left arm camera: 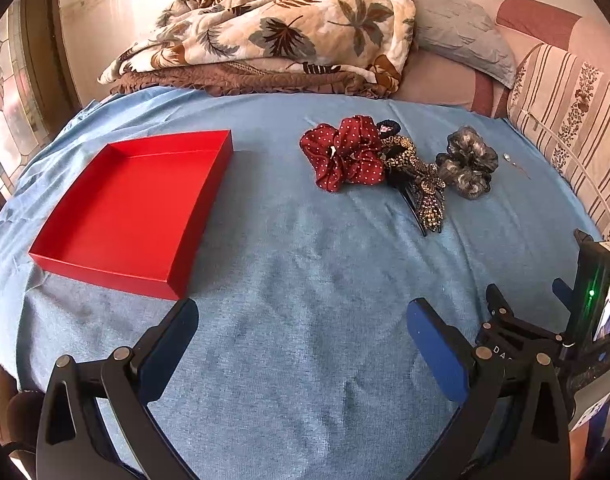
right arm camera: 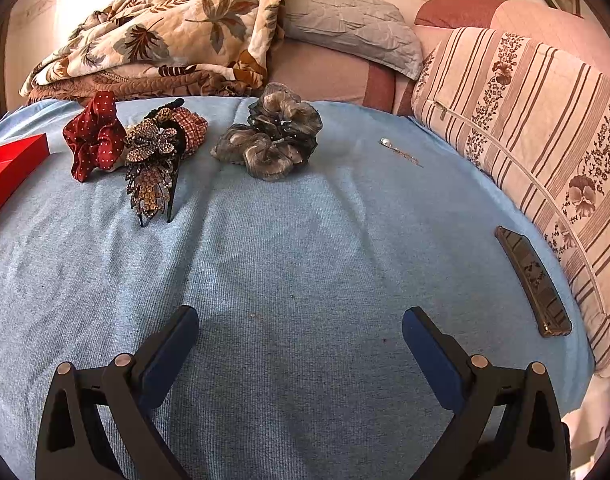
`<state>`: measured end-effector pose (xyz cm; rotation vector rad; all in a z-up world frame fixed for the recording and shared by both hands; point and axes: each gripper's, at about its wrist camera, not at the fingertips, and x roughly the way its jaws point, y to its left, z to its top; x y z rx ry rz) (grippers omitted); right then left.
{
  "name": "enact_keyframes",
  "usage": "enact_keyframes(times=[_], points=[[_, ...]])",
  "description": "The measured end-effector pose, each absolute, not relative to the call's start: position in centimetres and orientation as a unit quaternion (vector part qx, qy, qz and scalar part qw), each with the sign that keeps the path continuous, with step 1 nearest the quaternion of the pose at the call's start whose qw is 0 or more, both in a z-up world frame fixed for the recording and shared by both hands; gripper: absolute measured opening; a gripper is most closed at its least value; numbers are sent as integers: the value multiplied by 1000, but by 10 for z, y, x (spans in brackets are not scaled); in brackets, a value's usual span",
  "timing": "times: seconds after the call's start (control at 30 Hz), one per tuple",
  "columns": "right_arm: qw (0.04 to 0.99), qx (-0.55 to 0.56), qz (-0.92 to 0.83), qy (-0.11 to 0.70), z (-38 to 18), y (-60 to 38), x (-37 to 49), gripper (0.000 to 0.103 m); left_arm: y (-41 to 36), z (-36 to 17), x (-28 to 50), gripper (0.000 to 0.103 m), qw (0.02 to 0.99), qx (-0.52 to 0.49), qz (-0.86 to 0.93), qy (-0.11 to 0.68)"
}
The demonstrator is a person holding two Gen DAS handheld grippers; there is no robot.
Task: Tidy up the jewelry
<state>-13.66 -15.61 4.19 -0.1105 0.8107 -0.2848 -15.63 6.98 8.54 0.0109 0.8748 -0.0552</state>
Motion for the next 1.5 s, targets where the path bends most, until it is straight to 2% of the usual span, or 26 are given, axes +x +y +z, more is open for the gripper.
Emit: enact_keyframes(times=[0.2,0.37,0.7,0.87,1.07,1.23,1.5], points=[[914,-45,-144,378,62,-164,-138,103,85,102,-156,103,917,-2,-12,398],[926,-61,-124,351,102,-162,-140,103,108,125,-159,103,930,5,10,367],[954,-47,-74,287,196,-142,-140,103,180,197,-178,103,951,-28,42,306],[960,-19,-39,278,215,-130,-125,103,192,230,-182,103,954,1,49,297],[952,15,-30,304,196,-139,-98,103,179,235,-149,103,945,11,18,328],[935,21,-16,353,155,-156,-71,103,148,198,-93,103,926,0,-20,377],[922,33,52,381,122,-163,-38,100,101,142,-19,103,904,-32,-49,424]])
